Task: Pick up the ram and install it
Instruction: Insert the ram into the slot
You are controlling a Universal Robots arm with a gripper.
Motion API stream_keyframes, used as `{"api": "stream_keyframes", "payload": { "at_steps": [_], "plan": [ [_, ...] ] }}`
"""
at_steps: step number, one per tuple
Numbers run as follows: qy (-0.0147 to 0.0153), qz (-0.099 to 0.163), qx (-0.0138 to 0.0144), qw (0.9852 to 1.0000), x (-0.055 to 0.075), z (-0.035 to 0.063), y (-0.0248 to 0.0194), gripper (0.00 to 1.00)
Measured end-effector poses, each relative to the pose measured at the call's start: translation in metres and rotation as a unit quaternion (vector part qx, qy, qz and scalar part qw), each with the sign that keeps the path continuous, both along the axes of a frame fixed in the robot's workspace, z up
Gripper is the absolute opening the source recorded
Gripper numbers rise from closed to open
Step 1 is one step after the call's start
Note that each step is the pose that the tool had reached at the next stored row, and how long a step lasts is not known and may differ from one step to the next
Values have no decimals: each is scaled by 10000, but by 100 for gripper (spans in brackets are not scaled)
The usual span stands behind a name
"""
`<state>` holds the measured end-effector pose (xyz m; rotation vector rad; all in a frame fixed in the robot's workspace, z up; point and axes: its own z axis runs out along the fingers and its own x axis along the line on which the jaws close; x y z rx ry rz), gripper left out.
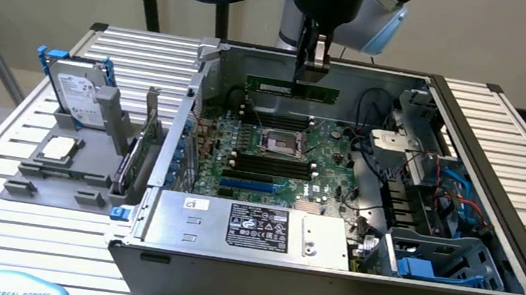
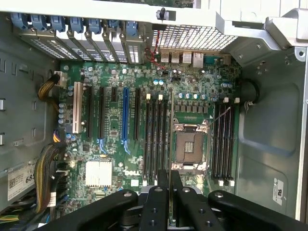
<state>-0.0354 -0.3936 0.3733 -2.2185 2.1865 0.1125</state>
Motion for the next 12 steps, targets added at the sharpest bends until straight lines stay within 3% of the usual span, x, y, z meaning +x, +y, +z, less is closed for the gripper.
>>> {"api": "stream_keyframes", "payload": {
  "at_steps": [12],
  "plan": [
    [0,0,0,10000,0,0,0,14]
  ]
}}
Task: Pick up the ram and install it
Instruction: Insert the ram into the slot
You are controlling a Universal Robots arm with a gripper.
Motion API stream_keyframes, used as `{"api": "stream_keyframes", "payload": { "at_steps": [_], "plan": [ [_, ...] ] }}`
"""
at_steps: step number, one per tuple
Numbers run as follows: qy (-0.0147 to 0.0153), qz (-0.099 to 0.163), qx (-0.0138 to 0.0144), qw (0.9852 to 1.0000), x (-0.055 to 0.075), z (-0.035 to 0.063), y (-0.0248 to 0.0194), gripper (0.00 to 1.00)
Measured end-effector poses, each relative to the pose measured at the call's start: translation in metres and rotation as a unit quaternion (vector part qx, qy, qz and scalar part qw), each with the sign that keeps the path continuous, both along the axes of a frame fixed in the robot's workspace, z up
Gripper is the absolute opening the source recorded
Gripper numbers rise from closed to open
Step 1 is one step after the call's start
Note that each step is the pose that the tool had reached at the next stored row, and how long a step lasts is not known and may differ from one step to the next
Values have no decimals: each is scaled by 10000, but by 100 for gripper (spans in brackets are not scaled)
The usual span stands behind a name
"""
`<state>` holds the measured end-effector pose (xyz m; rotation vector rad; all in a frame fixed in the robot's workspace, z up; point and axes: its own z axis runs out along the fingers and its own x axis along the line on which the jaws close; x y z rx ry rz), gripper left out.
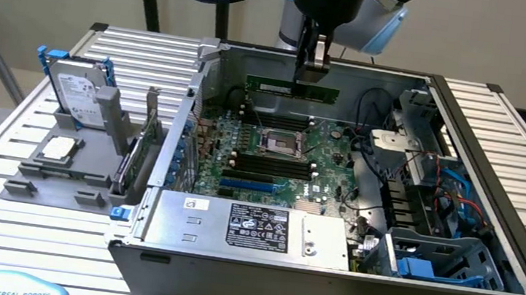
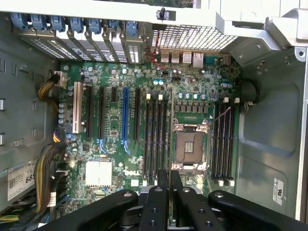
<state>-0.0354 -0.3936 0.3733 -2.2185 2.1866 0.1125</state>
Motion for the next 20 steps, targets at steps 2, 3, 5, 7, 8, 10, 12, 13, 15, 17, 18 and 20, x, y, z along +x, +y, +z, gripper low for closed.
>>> {"api": "stream_keyframes", "payload": {
  "at_steps": [2,3,5,7,8,10,12,13,15,17,18,20],
  "plan": [
    [0,0,0,10000,0,0,0,14],
    [0,0,0,10000,0,0,0,14],
    [-1,0,0,10000,-1,-3,0,14],
    [-4,0,0,10000,-10,-32,0,14],
    [-5,1,0,10000,-17,-50,0,14],
    [-5,0,0,10000,-30,-88,0,14],
    [-5,0,1,10000,-45,-124,0,14],
    [-5,0,0,10000,-54,-142,0,14],
    [-5,0,0,10000,-69,-178,0,14],
    [-5,0,0,10000,-70,-215,0,14],
    [-5,1,0,10000,-70,-233,0,14],
    [-5,0,0,10000,-71,-269,0,14]
  ]
}}
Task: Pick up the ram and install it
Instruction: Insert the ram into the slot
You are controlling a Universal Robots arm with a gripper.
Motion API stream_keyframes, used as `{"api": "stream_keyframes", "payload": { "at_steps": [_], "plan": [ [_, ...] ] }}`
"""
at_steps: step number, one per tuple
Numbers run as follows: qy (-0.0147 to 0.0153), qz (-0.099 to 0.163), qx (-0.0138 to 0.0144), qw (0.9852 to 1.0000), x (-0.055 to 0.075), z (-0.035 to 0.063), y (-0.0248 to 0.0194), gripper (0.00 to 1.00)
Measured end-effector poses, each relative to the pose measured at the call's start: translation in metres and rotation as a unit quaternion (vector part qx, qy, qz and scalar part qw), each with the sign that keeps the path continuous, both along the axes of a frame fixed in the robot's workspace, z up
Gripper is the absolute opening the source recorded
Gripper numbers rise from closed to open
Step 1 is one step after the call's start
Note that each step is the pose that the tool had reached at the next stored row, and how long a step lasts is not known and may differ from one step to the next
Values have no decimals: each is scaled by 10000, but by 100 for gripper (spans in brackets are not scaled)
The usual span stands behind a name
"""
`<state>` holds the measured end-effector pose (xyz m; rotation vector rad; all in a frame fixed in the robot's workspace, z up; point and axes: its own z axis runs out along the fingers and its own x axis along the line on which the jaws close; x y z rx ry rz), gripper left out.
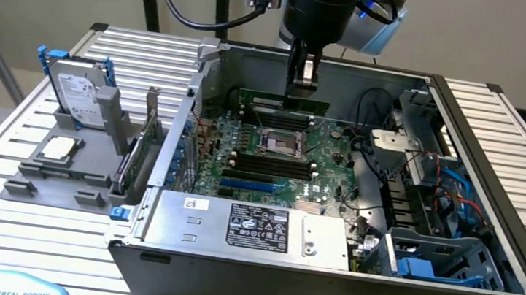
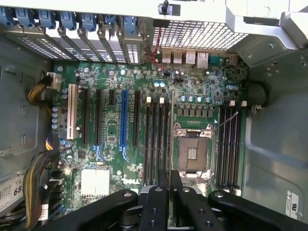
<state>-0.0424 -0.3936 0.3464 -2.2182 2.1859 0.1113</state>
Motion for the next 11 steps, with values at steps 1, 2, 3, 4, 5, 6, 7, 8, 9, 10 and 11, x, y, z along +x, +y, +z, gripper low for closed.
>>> {"api": "stream_keyframes", "payload": {
  "at_steps": [1,2,3,4,5,6,7,8,9,10,11],
  "plan": [
    [0,0,0,10000,0,-18,0,14],
    [0,0,0,10000,0,-36,0,14],
    [0,0,0,10000,0,-54,0,14],
    [0,-1,0,10000,0,-72,-1,14],
    [0,-1,0,10000,0,-92,-2,14],
    [0,-1,0,10000,-1,-109,-2,14],
    [0,-1,0,10000,0,-127,-4,14],
    [0,-1,0,10000,0,-146,-5,14],
    [0,-1,0,10000,0,-164,-7,14],
    [0,-1,-2,10000,1,-182,-8,14],
    [0,0,-5,10000,2,-200,-11,14]
  ]
}}
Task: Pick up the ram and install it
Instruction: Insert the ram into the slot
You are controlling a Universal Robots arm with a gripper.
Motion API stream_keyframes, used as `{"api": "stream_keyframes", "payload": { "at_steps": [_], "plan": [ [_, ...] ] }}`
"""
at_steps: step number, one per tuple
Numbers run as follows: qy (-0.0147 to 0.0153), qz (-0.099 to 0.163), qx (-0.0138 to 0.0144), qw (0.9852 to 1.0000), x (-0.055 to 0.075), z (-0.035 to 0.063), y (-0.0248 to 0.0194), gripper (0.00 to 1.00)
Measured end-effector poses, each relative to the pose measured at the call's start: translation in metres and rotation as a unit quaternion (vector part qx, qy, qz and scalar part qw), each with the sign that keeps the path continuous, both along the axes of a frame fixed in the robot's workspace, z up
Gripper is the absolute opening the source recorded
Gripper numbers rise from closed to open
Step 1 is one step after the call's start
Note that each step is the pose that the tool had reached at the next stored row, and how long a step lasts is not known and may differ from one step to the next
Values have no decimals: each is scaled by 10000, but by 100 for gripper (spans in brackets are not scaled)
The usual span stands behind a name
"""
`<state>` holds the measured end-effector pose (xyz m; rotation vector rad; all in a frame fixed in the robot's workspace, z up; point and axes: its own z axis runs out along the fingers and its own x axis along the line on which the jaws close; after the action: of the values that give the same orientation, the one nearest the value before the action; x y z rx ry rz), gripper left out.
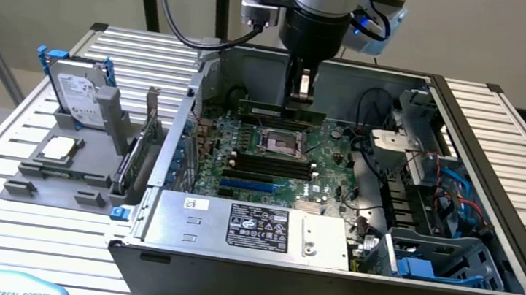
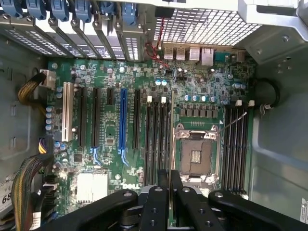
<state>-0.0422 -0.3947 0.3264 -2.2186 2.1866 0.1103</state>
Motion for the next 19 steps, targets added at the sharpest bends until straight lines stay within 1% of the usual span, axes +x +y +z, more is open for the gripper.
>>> {"api": "stream_keyframes", "payload": {
  "at_steps": [2,5,7,10,11,12,13,19],
  "plan": [
    [0,0,-11,10000,2,-31,-5,14],
    [0,0,-43,10000,6,-70,-8,14],
    [0,0,-82,10000,9,-91,-8,14],
    [-1,0,-152,9999,10,-119,-8,14],
    [-3,0,-170,9999,10,-132,-8,14],
    [-4,0,-180,9998,11,-148,-8,14],
    [-4,0,-182,9998,11,-165,-8,14],
    [-6,0,-183,9998,14,-275,-10,14]
  ]
}}
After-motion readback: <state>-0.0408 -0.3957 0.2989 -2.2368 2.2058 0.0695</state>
